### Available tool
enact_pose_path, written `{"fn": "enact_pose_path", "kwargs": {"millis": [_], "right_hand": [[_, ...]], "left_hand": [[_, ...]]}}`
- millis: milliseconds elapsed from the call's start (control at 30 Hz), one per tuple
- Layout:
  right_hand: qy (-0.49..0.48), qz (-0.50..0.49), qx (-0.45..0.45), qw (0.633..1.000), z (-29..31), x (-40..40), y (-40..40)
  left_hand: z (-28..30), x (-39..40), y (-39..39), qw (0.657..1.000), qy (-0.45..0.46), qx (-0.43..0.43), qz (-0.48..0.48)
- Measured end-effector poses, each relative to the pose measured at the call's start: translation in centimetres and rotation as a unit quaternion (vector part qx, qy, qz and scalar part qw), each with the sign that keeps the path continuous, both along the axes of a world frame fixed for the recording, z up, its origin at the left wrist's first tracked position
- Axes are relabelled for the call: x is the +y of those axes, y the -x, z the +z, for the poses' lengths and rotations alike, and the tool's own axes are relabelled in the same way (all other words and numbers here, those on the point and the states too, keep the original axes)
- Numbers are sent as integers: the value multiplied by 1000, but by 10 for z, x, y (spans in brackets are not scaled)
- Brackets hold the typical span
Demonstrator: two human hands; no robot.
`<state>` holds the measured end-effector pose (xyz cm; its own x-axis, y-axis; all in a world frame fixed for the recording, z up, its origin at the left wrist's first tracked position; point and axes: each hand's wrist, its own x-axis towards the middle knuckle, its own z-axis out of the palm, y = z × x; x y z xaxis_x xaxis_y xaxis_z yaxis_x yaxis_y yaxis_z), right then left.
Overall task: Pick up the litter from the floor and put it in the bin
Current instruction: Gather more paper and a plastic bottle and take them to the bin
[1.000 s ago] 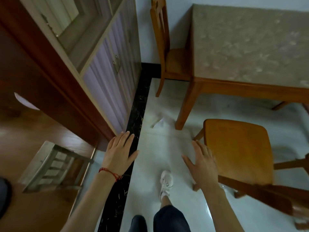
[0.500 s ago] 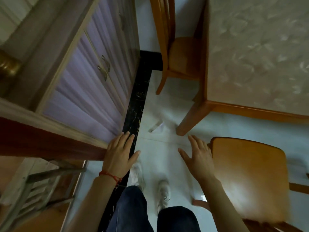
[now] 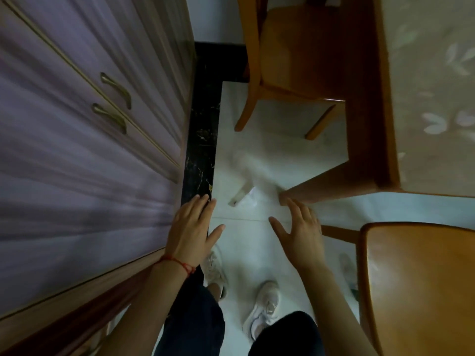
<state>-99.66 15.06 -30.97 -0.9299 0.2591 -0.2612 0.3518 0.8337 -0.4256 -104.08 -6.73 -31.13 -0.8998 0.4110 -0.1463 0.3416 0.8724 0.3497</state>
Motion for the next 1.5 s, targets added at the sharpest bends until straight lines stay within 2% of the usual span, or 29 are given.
{"fn": "enact_pose_path", "kwargs": {"millis": [533,867,1067,1267,1500], "right_hand": [[22,-2,-46,999,-331,8,56],[89,-90,-55,990,-496,15,96],[112,-144,-79,980,-547,7,116],[137,-165,-83,973,-559,-4,107],[154,-78,-92,981,-561,-14,115]], "left_hand": [[-300,11,36,999,1,-15,43],[-430,21,42,996,-1,10,94],[-459,22,46,994,15,14,107],[-463,18,41,995,30,-2,100],[-467,18,47,994,18,-1,111]]}}
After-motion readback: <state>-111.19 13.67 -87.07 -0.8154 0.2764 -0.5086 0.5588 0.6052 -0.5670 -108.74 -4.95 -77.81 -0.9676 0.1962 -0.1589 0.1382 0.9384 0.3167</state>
